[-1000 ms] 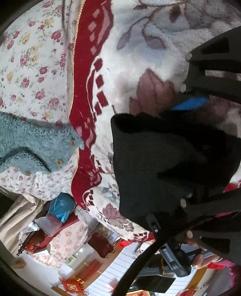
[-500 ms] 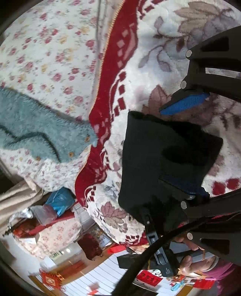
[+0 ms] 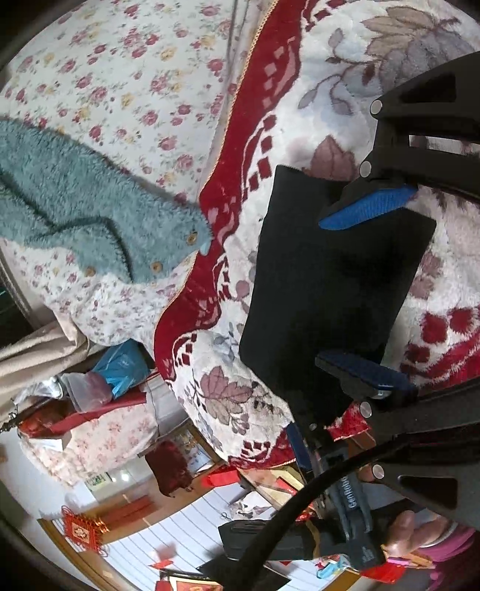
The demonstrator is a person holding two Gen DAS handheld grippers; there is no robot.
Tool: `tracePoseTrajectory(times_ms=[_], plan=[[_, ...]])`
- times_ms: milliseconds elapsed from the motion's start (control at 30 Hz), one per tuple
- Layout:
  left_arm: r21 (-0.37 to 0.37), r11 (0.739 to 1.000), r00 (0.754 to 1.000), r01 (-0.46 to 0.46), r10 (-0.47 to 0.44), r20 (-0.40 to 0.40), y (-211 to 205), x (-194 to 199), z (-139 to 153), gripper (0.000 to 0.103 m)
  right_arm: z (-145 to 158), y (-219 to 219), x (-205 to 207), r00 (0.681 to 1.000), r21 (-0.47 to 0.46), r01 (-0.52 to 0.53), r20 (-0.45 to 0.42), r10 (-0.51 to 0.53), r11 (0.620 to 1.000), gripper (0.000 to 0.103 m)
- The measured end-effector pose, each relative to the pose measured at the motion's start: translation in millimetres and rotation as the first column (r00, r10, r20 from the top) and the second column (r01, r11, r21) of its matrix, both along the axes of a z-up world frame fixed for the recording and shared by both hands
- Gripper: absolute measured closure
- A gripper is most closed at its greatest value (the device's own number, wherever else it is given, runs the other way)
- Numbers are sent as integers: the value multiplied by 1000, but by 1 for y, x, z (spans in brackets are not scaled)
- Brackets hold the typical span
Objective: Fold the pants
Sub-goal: 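Open both tools and release the folded pants on the blanket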
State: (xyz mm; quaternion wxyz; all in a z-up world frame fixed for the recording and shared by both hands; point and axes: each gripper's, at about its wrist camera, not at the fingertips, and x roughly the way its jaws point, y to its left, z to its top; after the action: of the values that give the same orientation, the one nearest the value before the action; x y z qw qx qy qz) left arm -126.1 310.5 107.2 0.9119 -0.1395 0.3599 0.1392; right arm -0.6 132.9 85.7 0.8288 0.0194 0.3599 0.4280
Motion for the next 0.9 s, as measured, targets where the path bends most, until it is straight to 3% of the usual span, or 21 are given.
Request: tracePoseTrajectory(times_ms=[300,900], plan=[[101,995,1000,4,-4,2,-23,-8,6,19,4,3,-8,999,-22,9,32,-8,1000,37],[98,995,1000,-1,1,2,-28,-12,7,19,-4,3,-7,1000,-37,22,-4,-23,999,37]])
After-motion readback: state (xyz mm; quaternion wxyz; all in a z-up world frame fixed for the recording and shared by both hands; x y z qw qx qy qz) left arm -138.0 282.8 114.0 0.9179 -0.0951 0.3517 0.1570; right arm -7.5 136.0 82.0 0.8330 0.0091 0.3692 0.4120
